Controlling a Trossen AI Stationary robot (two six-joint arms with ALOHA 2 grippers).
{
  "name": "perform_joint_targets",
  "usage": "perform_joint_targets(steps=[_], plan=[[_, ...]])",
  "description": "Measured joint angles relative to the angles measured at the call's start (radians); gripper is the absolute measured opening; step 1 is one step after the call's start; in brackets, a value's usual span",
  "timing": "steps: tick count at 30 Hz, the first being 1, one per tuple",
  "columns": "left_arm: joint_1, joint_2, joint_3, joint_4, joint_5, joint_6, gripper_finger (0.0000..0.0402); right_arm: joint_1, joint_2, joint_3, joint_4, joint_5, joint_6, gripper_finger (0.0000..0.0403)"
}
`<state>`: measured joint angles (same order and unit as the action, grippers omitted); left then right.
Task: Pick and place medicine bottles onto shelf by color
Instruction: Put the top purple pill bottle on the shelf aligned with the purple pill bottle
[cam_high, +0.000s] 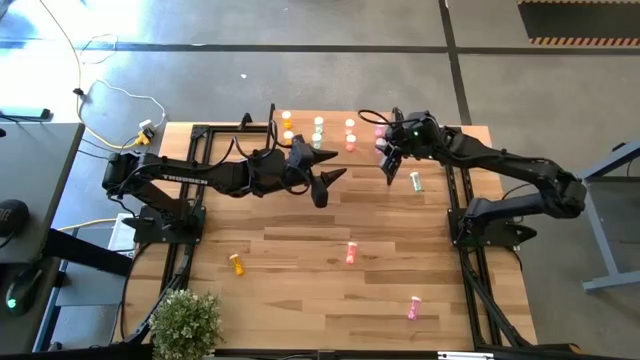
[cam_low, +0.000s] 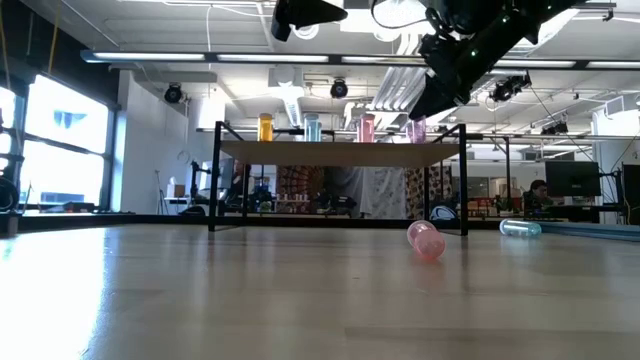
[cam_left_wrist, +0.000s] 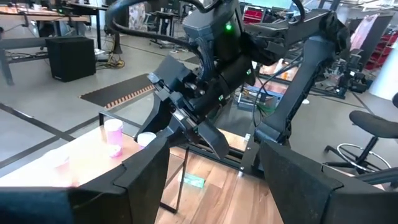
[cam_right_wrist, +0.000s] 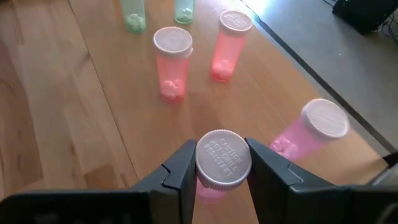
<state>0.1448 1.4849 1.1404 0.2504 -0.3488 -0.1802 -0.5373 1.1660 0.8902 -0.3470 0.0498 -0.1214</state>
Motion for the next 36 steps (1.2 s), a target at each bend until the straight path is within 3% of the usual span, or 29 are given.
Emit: perform_joint_targets(steps=[36], plan=[[0.0, 0.0, 0.0, -0.003, -0.006, 0.0, 0.0241, 0.0, 0.023, 0.002, -0.011, 0.058, 0.037, 0.012]])
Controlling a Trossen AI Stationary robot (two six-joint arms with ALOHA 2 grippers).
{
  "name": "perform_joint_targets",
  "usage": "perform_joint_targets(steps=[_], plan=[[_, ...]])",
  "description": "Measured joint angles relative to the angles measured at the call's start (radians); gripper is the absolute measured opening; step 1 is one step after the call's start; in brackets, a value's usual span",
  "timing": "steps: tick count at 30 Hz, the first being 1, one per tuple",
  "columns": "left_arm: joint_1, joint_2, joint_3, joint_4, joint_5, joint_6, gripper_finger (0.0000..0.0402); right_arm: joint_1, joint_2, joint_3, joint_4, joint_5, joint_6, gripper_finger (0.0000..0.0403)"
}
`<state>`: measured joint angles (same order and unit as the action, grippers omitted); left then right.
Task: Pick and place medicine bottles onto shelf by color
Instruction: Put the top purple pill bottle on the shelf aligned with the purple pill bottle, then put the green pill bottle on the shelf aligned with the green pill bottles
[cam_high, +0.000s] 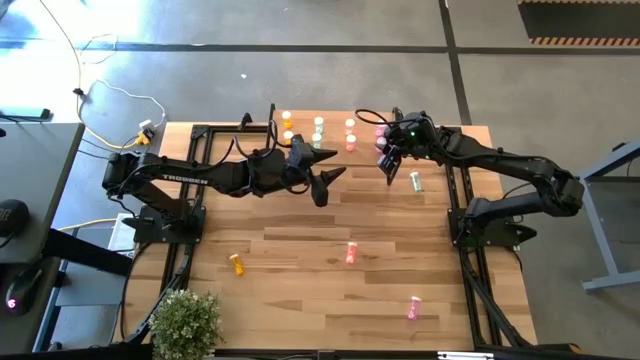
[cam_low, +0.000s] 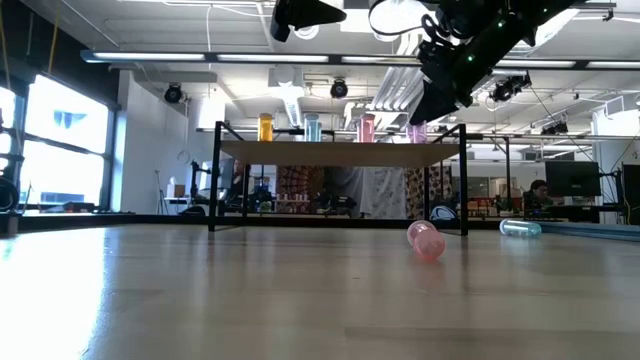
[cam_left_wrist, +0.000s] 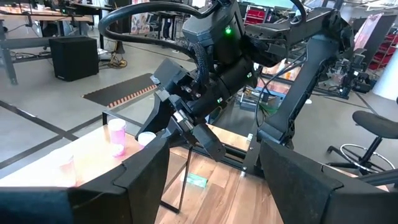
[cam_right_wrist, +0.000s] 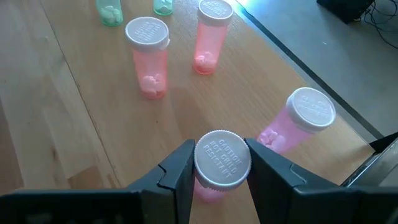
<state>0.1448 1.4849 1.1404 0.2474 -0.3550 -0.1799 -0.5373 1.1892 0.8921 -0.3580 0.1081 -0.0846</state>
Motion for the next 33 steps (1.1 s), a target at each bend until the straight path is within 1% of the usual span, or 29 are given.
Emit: perform_joint_targets(steps=[9, 13, 21, 27, 33], plan=[[0.0, 0.0, 0.0, 0.0, 0.0, 0.0, 0.0241, 0.0, 0.002, -0.001, -0.009, -0.003, 0.006, 0.0158], [0.0, 0.0, 0.0, 0.0, 0.0, 0.0, 0.0241, 0.0, 0.001, -0.001, -0.01, 0.009, 0.026, 0.0168], [0.0, 0.0, 0.0, 0.0, 0.0, 0.0, 0.0241, 0.0, -0.005, -0.001, -0.058, 0.019, 0.036, 0.017], [0.0, 0.0, 0.0, -0.004, 0.0, 0.0, 0.0241, 0.0, -0.044, -0.001, -0.073, 0.022, 0.062, 0.017], [0.0, 0.0, 0.0, -0.007, 0.0, 0.0, 0.0241, 0.001, -0.074, -0.001, -0.155, 0.021, 0.079, 0.017]])
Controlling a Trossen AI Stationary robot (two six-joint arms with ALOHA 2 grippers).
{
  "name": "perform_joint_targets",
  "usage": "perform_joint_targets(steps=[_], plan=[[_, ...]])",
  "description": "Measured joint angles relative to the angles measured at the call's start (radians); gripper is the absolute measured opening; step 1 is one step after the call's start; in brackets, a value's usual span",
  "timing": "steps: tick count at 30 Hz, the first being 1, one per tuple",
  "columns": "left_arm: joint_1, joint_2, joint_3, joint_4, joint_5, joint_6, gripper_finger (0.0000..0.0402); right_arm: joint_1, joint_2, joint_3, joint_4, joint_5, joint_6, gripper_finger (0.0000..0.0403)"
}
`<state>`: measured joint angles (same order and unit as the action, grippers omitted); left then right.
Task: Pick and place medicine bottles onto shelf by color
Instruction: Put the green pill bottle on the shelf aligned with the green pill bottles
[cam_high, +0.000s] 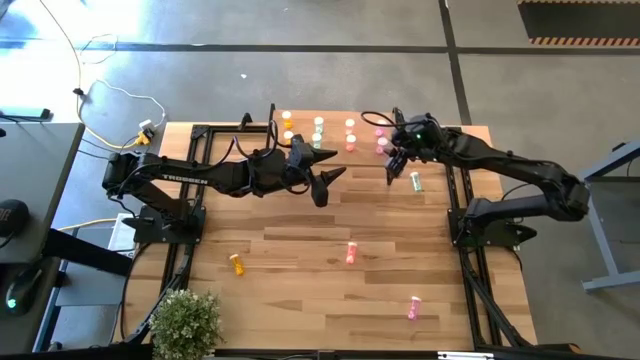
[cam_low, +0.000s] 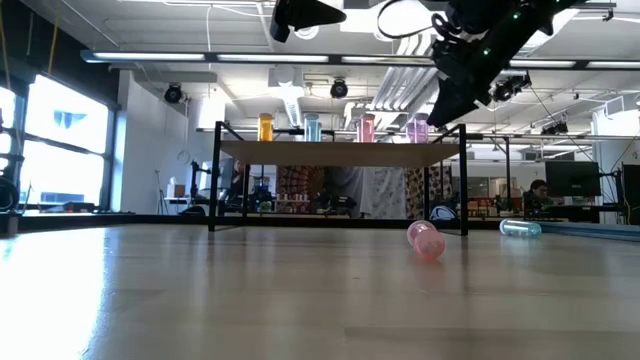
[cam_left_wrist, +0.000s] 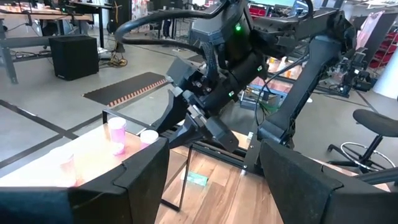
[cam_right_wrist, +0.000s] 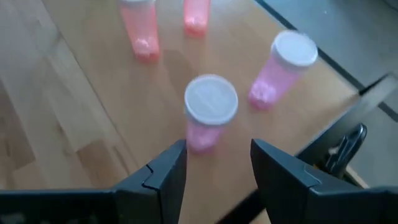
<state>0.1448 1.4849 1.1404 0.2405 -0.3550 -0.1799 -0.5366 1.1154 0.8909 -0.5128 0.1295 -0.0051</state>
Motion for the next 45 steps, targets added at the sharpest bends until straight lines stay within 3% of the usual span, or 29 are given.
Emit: perform_joint_targets(steps=[11, 21, 27, 37, 45], plan=[[0.023, 0.0, 0.0, -0.039, 0.0, 0.025, 0.0241, 0.0, -0.093, 0.036, -0.213, -0.071, 0.168, 0.017], [0.063, 0.0, 0.0, -0.132, 0.004, 0.018, 0.0241, -0.042, -0.125, 0.212, -0.531, -0.002, 0.29, 0.017], [0.073, 0.0, 0.0, -0.137, 0.011, 0.067, 0.0241, -0.179, -0.116, 0.219, -0.549, -0.015, 0.369, 0.017], [0.073, 0.0, 0.0, -0.146, 0.066, 0.095, 0.0241, -0.533, -0.011, 0.219, -0.618, -0.231, 0.525, 0.017], [0.073, 0.0, 0.0, -0.147, 0.08, 0.147, 0.0241, -0.622, 0.156, 0.219, -0.719, -0.301, 0.555, 0.017]])
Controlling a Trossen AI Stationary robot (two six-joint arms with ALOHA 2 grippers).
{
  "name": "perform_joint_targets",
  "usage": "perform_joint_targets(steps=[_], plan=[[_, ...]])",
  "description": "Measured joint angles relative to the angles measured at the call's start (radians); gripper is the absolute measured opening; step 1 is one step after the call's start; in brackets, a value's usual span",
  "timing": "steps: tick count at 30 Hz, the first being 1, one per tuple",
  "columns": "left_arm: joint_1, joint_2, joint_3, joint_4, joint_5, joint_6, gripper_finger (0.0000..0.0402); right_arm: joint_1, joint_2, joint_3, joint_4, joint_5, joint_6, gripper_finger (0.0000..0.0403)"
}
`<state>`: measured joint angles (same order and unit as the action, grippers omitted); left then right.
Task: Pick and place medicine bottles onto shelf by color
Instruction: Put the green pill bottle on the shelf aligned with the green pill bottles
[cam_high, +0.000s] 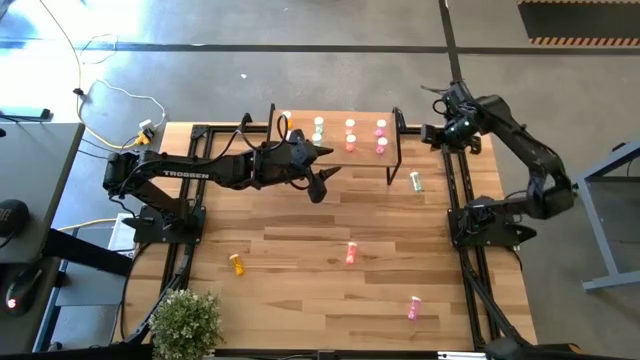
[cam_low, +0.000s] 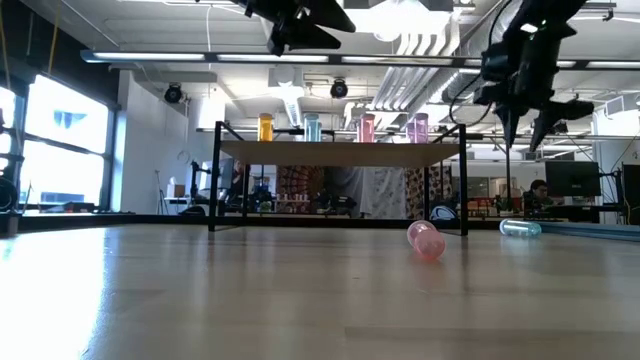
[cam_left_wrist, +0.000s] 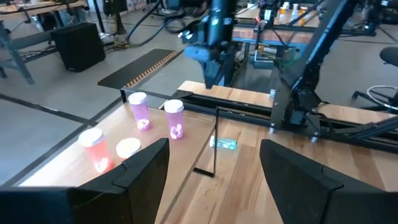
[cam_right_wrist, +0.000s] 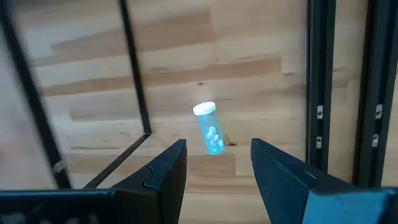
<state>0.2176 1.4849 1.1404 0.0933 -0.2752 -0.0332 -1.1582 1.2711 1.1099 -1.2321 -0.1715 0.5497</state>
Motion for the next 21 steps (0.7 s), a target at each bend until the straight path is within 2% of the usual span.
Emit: perform_joint_targets(steps=[10, 21], plan=[[0.0, 0.0, 0.0, 0.0, 0.007, 0.003, 0.0241, -0.006, 0.154, -0.035, -0.023, -0.033, -0.012, 0.017], [0.004, 0.0, 0.0, 0.0, 0.003, 0.029, 0.0241, 0.064, 0.078, -0.255, 0.153, -0.05, 0.018, 0.017]])
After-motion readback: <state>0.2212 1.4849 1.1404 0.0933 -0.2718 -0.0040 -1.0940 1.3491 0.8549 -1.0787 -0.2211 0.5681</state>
